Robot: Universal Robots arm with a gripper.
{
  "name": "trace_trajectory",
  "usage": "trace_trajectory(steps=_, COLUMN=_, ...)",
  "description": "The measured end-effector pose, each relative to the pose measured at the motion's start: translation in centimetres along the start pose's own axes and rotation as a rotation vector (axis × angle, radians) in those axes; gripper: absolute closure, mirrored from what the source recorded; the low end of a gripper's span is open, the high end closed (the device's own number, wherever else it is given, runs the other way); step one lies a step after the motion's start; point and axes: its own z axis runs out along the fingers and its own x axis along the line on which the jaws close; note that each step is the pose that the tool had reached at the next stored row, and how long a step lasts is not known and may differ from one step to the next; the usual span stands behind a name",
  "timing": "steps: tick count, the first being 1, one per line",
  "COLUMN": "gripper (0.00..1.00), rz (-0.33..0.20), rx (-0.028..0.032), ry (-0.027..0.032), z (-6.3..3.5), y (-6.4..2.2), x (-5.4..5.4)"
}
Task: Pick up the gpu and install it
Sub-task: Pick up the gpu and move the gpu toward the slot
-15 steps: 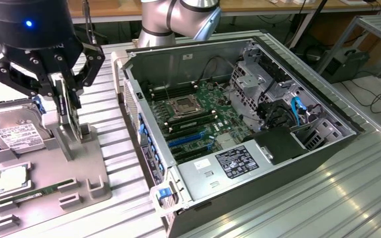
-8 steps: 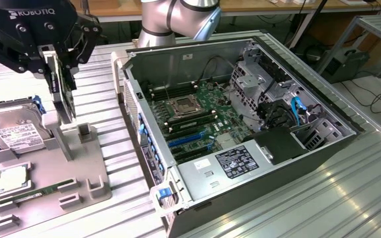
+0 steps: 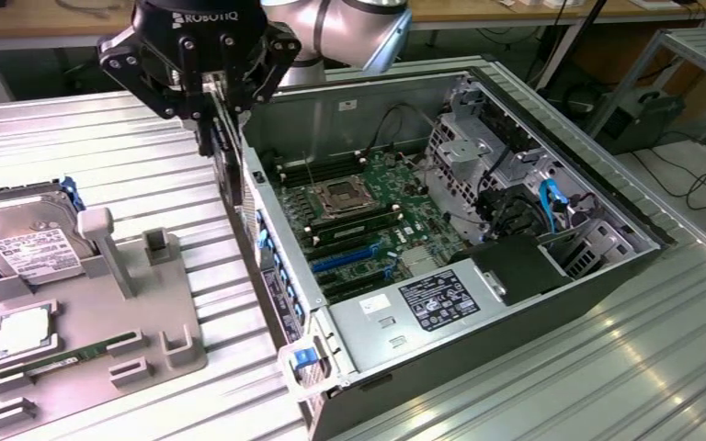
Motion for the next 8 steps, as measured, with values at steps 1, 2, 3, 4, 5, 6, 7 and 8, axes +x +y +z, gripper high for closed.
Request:
trace_trajectory(steps=1, gripper=0.72, rz=0.000, rx=0.0000, ry=0.0000, z=0.02, y=-0.01, x=-1.0)
trace_trajectory(steps=2, gripper=0.72, rz=0.000, rx=0.0000, ry=0.0000, z=0.04, y=-0.03, x=-2.1)
trace_trajectory(steps=3, gripper=0.72, rz=0.000, rx=0.0000, ry=0.0000, z=0.06, y=-0.04, x=-3.1)
trace_trajectory(steps=4, gripper=0.72, rz=0.000, rx=0.0000, ry=0.0000, z=0.10, y=-0.06, x=-4.2)
trace_trajectory(steps=5, gripper=0.72, rz=0.000, rx=0.0001, ry=0.0001, z=0.10, y=-0.06, x=-4.6)
trace_trajectory(steps=6, gripper=0.72, rz=0.000, rx=0.0000, ry=0.0001, z=0.11, y=-0.07, x=-4.8)
trace_trajectory(steps=7, gripper=0.72, rz=0.000, rx=0.0000, ry=0.0000, z=0.12, y=-0.07, x=-5.0)
trace_trajectory(steps=8, gripper=0.72, rz=0.000, rx=0.0000, ry=0.0000, z=0.13, y=-0.08, x=-5.3)
